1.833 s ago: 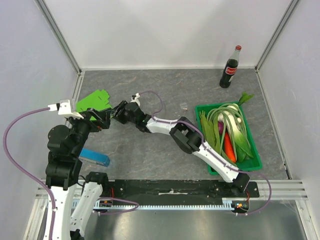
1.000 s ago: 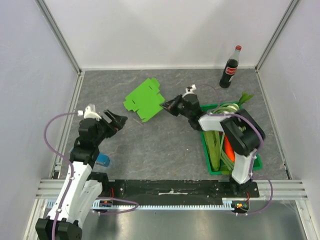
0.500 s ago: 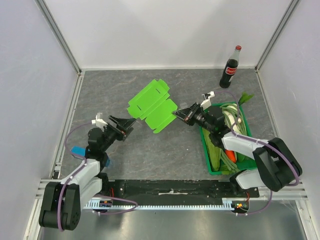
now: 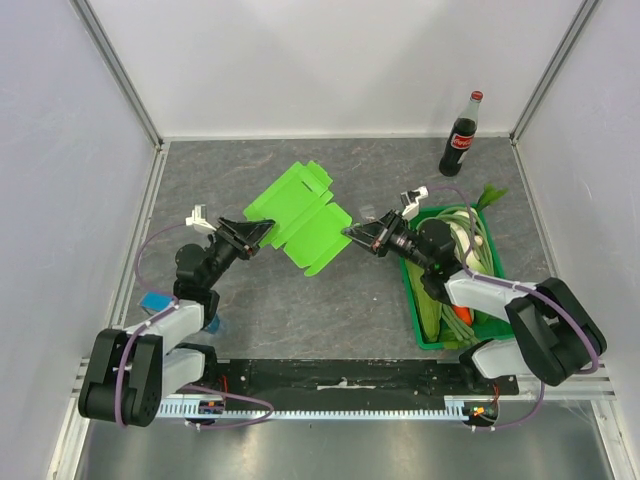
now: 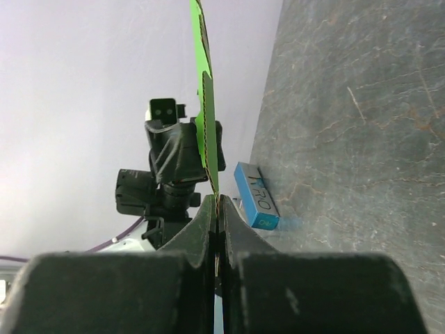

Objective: Fold the paper box

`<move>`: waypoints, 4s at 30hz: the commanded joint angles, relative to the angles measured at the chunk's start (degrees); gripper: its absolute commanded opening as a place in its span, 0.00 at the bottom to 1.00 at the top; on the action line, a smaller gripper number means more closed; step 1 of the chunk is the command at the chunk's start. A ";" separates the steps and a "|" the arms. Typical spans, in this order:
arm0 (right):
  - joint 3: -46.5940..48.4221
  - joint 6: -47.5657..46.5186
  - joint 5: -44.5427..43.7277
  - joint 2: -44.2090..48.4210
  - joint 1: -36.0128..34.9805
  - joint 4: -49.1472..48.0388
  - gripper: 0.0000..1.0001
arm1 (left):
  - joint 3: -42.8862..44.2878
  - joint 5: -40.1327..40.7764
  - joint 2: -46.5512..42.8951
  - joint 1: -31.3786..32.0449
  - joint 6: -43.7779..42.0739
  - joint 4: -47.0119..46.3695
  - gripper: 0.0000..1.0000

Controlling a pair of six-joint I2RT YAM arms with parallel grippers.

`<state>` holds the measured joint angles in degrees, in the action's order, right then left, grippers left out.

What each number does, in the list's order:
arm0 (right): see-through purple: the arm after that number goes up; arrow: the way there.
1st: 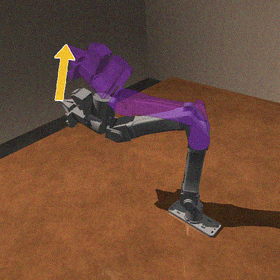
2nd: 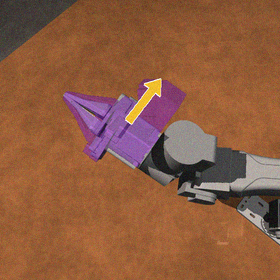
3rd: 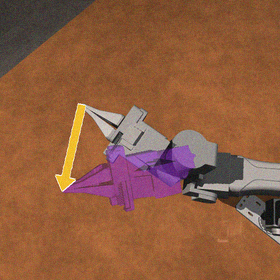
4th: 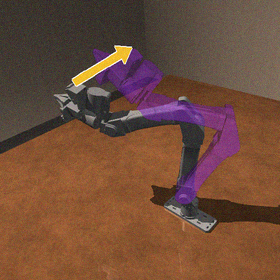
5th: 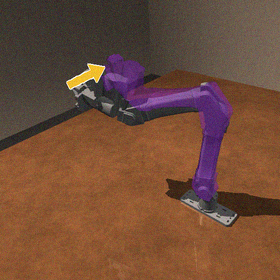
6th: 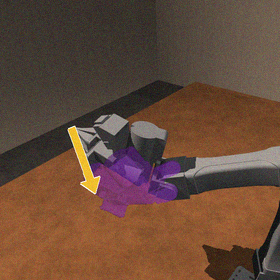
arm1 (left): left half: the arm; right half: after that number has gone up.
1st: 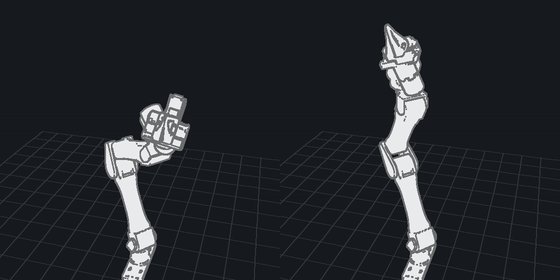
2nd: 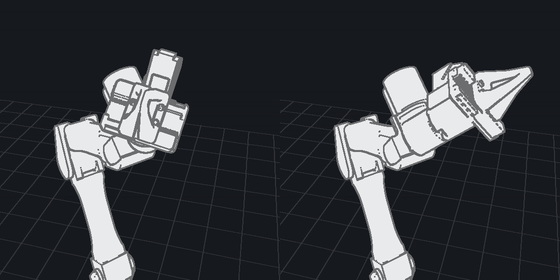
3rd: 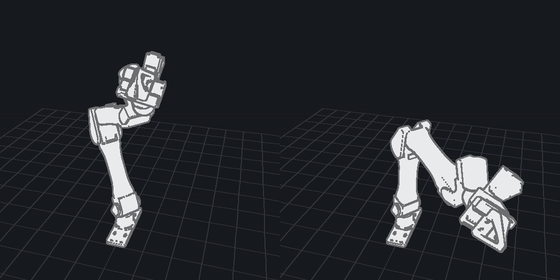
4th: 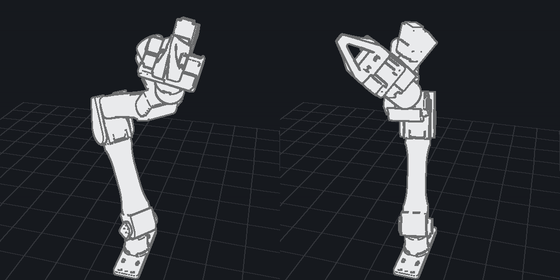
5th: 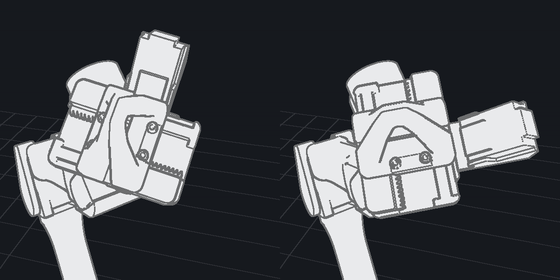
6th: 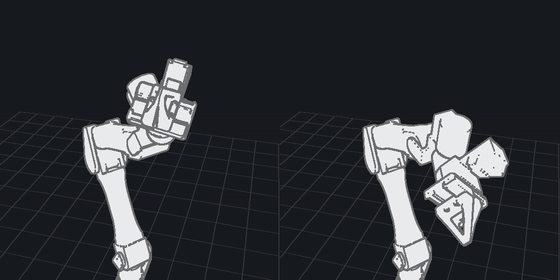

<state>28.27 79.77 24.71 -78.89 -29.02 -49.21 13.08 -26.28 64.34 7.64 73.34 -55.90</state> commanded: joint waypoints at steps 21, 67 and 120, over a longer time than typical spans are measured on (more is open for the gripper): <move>49.58 -95.73 8.16 -1.25 -1.83 65.17 0.98 | 37.09 -6.66 -15.30 0.10 -54.24 80.32 0.02; 56.10 -72.21 9.03 -9.88 -9.66 69.60 0.00 | 51.60 -3.67 -14.44 7.39 -46.63 76.65 0.49; 50.93 -45.15 11.50 -11.29 -11.68 48.00 0.00 | 45.91 -2.45 -7.30 19.69 -63.33 63.91 0.20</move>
<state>81.14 25.63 39.51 -92.20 -40.80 11.16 62.41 -25.06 57.28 25.80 1.43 12.86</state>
